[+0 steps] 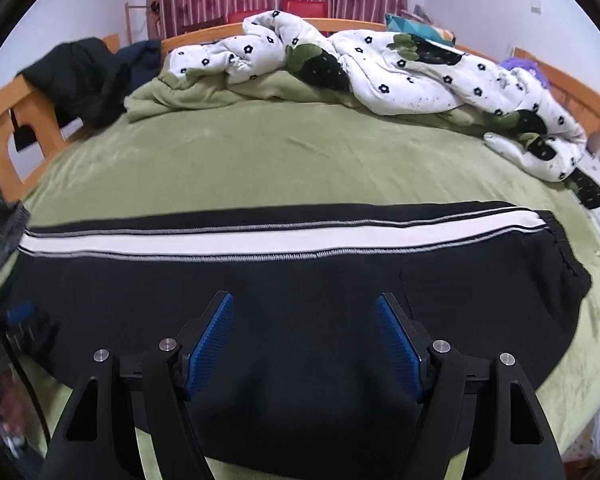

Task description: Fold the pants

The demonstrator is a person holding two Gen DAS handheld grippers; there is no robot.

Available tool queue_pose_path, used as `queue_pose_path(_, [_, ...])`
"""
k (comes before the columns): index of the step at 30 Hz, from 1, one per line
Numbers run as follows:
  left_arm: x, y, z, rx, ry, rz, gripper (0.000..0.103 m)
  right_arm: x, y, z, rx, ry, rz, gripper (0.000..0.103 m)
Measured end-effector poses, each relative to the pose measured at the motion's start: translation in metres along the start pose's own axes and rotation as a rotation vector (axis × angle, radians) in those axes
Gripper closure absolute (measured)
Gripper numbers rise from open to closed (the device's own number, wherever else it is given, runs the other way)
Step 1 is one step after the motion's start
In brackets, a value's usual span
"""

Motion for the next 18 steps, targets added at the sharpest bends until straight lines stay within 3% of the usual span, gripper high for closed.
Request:
queue_pose_path(3, [-0.017, 0.011, 0.008, 0.086, -0.121, -0.033, 0.038, 0.004, 0.003, 0.007, 0.017, -0.042, 0.029, 0.031])
queue_pose_path(5, [-0.025, 0.023, 0.040, 0.020, -0.180, -0.014, 0.037, 0.010, 0.003, 0.012, 0.044, -0.059, 0.050, 0.031])
queue_pose_path(6, [-0.027, 0.031, 0.060, -0.039, -0.198, 0.005, 0.031, 0.011, 0.005, 0.015, 0.054, -0.063, 0.058, 0.031])
queue_pose_path(7, [-0.028, 0.038, 0.075, -0.098, -0.195, 0.017, 0.027, 0.014, 0.006, 0.018, 0.065, -0.069, 0.068, 0.031])
queue_pose_path(8, [-0.032, 0.055, 0.102, -0.220, -0.183, 0.037, 0.026, 0.016, 0.007, 0.022, 0.076, -0.076, 0.079, 0.031])
queue_pose_path(11, [-0.047, 0.092, 0.145, -0.432, -0.164, 0.056, 0.027, 0.019, 0.013, 0.032, 0.085, -0.089, 0.093, 0.031])
queue_pose_path(15, [-0.059, 0.115, 0.144, -0.464, -0.043, 0.020, 0.030, 0.019, 0.023, 0.047, 0.036, -0.073, 0.080, 0.031])
queue_pose_path(18, [-0.057, 0.111, 0.147, -0.500, -0.010, -0.023, 0.029, 0.018, 0.031, 0.054, 0.000, -0.058, 0.070, 0.031])
Point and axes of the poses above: each gripper's, at about its wrist camera, not at the fingertips, and x roughly the way its jaws point, z to its left, y to its underside, the point moved 9 cm from there along x, roughly the way its jaws point, and after that the axes turned 13 degrees about x, right-handed, at the moved point
